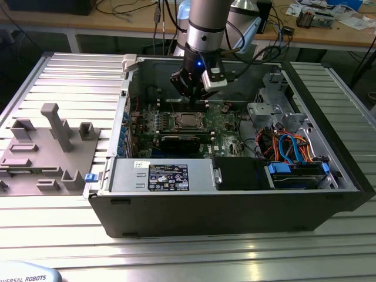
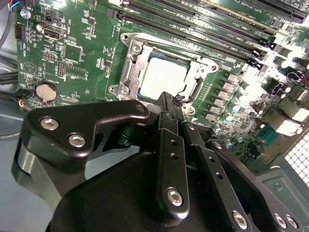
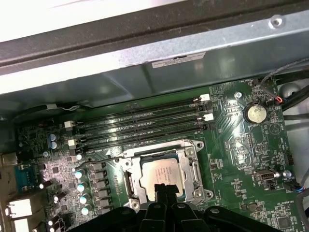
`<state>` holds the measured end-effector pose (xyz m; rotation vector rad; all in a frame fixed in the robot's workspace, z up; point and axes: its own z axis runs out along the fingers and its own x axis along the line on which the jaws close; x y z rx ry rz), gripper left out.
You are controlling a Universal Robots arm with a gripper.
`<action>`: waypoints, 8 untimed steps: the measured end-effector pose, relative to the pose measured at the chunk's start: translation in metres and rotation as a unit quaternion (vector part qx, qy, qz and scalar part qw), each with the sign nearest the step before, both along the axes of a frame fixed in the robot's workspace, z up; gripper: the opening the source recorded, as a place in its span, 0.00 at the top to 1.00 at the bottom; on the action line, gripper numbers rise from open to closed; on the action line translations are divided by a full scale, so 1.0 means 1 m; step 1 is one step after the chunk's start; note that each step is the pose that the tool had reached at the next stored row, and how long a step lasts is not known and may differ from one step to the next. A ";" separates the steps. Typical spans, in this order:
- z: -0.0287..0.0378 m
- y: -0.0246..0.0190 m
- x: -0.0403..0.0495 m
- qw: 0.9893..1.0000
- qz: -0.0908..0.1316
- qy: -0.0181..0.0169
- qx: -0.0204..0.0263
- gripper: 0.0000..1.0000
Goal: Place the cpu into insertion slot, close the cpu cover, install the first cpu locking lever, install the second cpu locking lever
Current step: 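Install the first cpu locking lever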
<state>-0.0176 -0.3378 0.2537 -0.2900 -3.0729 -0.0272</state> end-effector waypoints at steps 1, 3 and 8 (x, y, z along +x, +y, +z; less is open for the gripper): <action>0.0000 0.0000 0.0000 1.000 0.002 0.000 0.000 0.89; 0.0000 0.0000 0.0000 1.000 0.007 0.000 0.000 0.89; 0.0000 0.0000 0.0000 1.000 0.016 0.000 0.000 0.89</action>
